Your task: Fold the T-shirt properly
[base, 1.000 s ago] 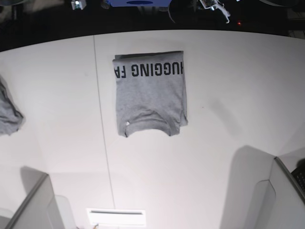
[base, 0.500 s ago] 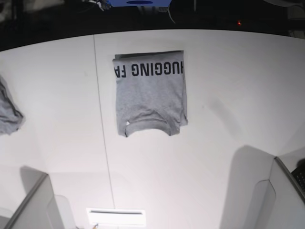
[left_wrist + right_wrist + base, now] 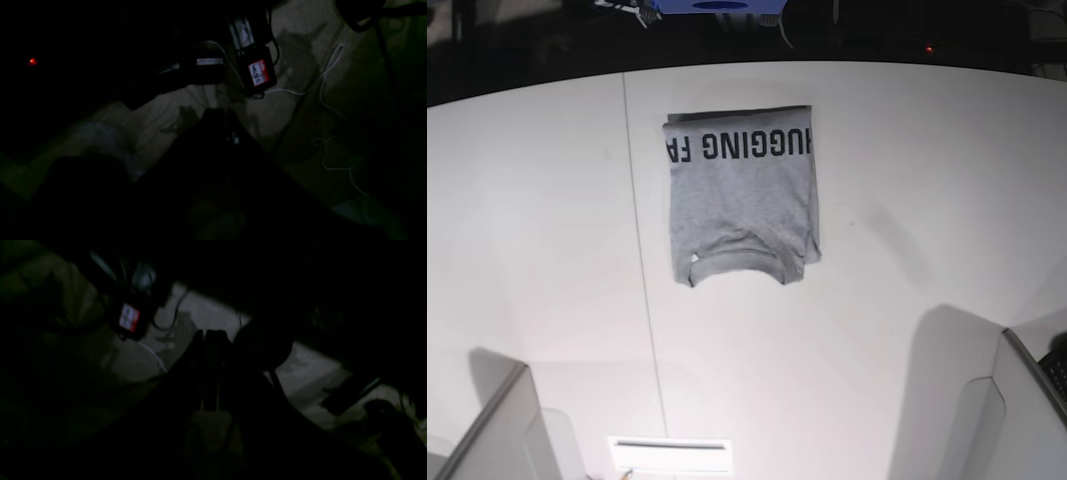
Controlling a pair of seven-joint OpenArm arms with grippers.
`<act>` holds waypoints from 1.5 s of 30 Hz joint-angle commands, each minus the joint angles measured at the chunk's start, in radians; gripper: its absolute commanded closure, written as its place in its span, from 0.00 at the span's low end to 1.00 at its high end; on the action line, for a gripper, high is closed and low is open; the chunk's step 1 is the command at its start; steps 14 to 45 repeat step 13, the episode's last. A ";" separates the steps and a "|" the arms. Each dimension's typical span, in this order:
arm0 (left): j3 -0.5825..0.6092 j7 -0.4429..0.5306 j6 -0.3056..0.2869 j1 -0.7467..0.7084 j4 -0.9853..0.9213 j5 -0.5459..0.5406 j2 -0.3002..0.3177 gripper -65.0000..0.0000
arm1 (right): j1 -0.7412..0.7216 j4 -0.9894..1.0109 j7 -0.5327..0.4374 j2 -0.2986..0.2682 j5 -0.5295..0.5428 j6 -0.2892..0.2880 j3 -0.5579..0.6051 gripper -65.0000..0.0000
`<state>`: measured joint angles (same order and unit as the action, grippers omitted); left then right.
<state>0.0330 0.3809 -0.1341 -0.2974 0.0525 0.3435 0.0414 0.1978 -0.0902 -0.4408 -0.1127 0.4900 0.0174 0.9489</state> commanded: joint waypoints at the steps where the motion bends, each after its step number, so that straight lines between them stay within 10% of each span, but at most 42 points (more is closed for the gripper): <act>1: -0.002 0.003 -0.005 -0.013 0.004 0.004 -0.002 1.00 | 0.021 0.010 0.010 -0.020 0.002 0.002 -0.003 1.00; 45: 0.000 -0.004 -0.005 0.059 -0.001 0.004 -0.002 1.00 | 0.021 0.013 0.010 -0.012 0.002 0.002 -0.003 1.00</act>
